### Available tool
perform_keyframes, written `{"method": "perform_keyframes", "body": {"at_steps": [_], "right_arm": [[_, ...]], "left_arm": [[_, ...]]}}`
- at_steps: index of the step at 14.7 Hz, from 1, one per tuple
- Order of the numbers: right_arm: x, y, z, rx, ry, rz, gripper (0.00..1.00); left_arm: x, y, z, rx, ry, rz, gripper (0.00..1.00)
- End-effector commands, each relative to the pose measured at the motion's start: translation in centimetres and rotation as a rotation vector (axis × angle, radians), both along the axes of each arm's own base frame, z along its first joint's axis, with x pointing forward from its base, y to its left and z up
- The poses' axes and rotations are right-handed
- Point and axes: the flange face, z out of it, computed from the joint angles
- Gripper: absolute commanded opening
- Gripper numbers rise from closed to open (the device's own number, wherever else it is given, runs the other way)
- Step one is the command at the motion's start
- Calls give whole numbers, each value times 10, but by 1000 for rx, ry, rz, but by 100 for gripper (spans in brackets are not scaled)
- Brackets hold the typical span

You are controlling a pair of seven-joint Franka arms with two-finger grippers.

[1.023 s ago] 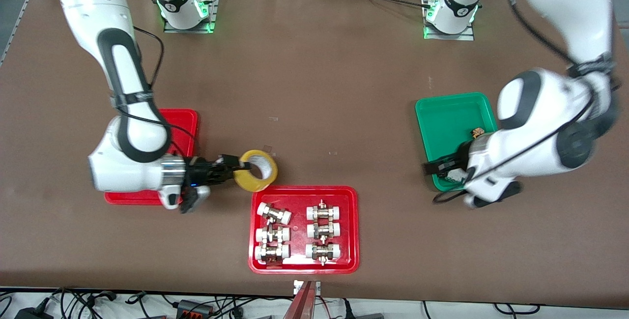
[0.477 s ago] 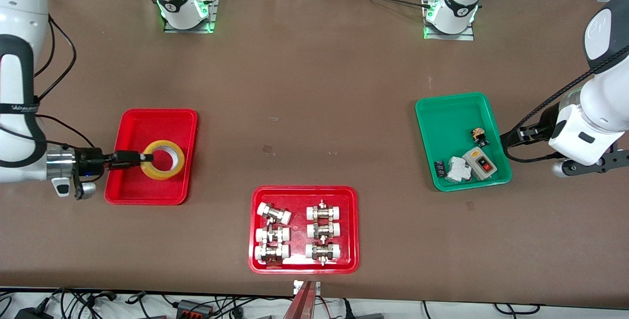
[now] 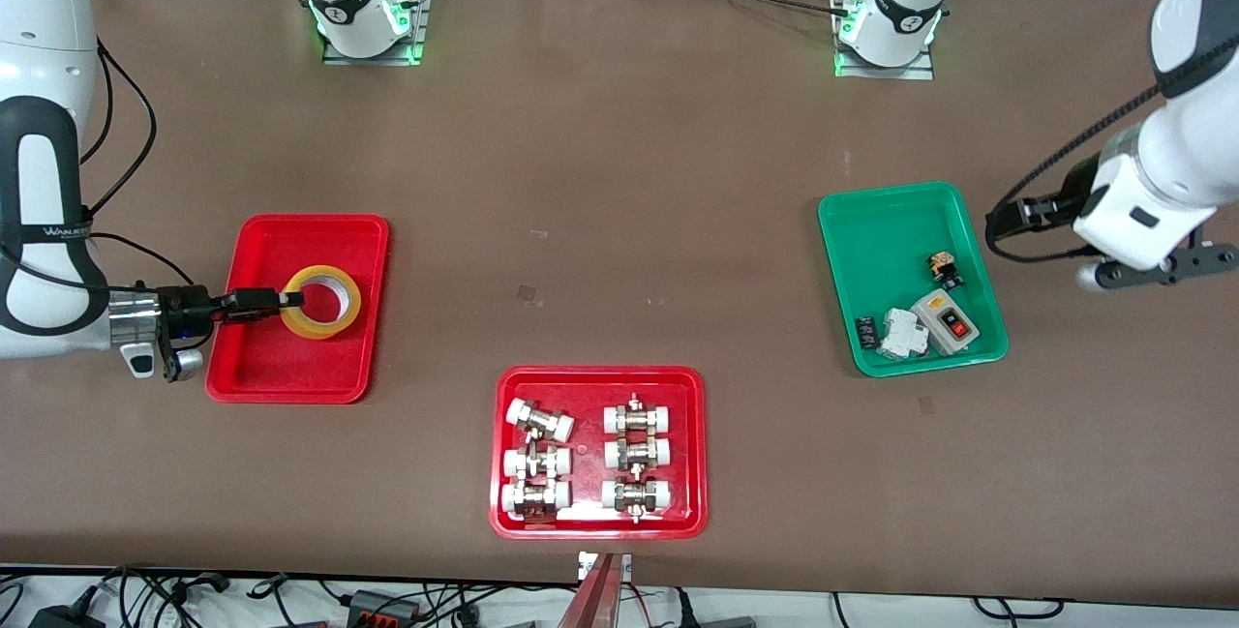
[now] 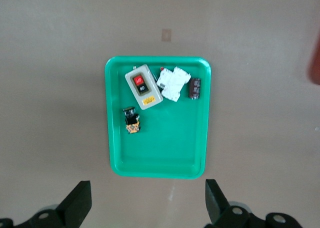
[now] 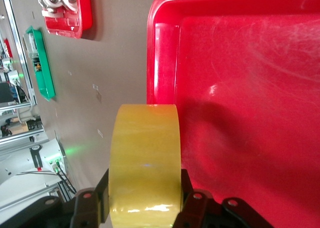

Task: Left arm passes tape to right arm into tray
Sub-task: 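Lower the tape roll into the empty red tray with the right gripper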

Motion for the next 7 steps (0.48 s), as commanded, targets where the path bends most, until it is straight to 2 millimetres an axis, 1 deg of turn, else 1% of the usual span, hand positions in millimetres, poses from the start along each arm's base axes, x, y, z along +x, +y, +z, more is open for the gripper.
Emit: {"method": "perform_keyframes", "body": {"at_steps": [1,3,5,7], "right_arm": [[1,-7,-4,14,-29,9,19],[2,-9,-10,14,-33,-10,19],[2,-13,-11,20,-40,-27,19],[2,-17,-13,16,-42,-36,19]], "left_arm": [[-25,6,-1,-24,-21,-93,100],[-24,10,-2,-34,-16,-163,100],[-24,9,-1,-34,-13,-176,100],[-20,10,7,-33,-22,-168,100]]}}
